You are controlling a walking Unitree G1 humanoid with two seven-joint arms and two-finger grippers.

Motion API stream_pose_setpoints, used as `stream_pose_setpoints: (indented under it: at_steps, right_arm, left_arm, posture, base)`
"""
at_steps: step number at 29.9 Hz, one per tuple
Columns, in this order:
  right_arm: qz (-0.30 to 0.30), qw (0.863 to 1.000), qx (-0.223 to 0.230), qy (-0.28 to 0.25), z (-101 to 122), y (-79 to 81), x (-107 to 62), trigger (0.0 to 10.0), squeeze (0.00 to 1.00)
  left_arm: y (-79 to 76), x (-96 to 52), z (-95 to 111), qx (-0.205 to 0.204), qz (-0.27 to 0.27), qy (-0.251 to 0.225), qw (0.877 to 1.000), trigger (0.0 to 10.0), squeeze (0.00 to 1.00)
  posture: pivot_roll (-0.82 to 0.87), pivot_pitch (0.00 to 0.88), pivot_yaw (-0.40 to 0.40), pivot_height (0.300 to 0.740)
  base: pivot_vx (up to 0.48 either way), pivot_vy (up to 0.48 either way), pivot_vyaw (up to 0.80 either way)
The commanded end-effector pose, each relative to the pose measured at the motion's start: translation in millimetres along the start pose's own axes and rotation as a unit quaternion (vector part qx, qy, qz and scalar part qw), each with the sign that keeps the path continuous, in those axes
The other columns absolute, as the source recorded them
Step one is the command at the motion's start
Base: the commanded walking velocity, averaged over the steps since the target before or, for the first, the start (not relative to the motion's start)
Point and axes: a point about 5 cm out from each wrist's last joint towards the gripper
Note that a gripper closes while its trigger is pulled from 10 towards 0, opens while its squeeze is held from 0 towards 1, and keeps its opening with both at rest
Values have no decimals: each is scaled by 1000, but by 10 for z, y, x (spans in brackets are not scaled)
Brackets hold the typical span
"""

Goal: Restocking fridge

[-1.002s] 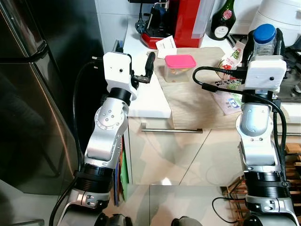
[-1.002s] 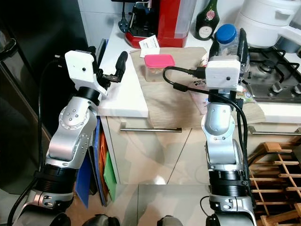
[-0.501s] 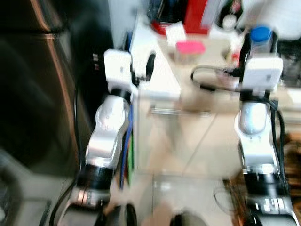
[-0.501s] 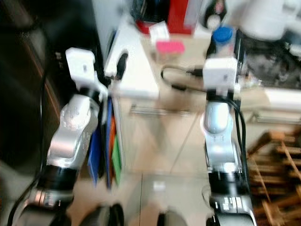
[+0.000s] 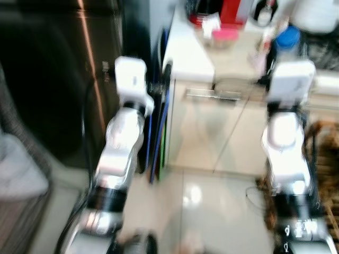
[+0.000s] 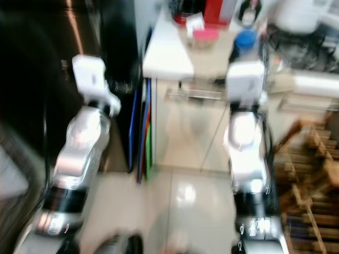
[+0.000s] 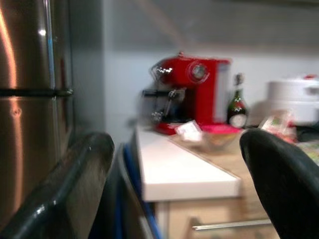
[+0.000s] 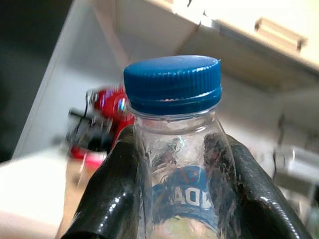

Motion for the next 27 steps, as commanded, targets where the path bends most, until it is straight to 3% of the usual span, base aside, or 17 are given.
stream_pose_setpoints:
  at_steps: [1, 11, 18, 23, 27]
  right_arm:
    - [1, 1000, 17, 2, 21, -25, 38, 0, 0]
    - [77, 990, 72, 89, -250, 135, -113, 0, 0]
    - [94, 982, 100, 127, -365, 205, -195, 0, 0]
    - [112, 979, 91, 146, -472, 228, -303, 0, 0]
    - [113, 977, 91, 155, -515, 217, -353, 0, 0]
  left_arm:
    - [-12, 15, 25, 3, -6, -3, 1000, 10000, 0]
    - [3, -25, -37, -4, -2, 10, 1000, 10000, 0]
    - [157, -171, -208, -40, 16, 59, 997, 10000, 0]
    - [266, -393, -488, -58, 11, 120, 991, 10000, 0]
    - [270, -416, -527, -62, 5, 126, 990, 10000, 0]
  posture:
    - [-88, 0, -6, 740]
    - [-79, 0, -6, 740]
    - [-68, 0, -4, 740]
    - [-77, 0, -11, 740]
    - [-77, 0, -13, 740]
  base:
    - [-322, 0, 0]
    - [-55, 0, 0]
    - [0, 0, -749]
    - [0, 0, -779]
    - [0, 0, -781]
Point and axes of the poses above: a point about 5 cm out from each wrist's last joint towards the gripper, its own x axis pointing out of the wrist towards the gripper, its own z axis along the axis of the wrist's last joint, y = z × x, and after that the axes turned 14 degrees about -x, right-handed
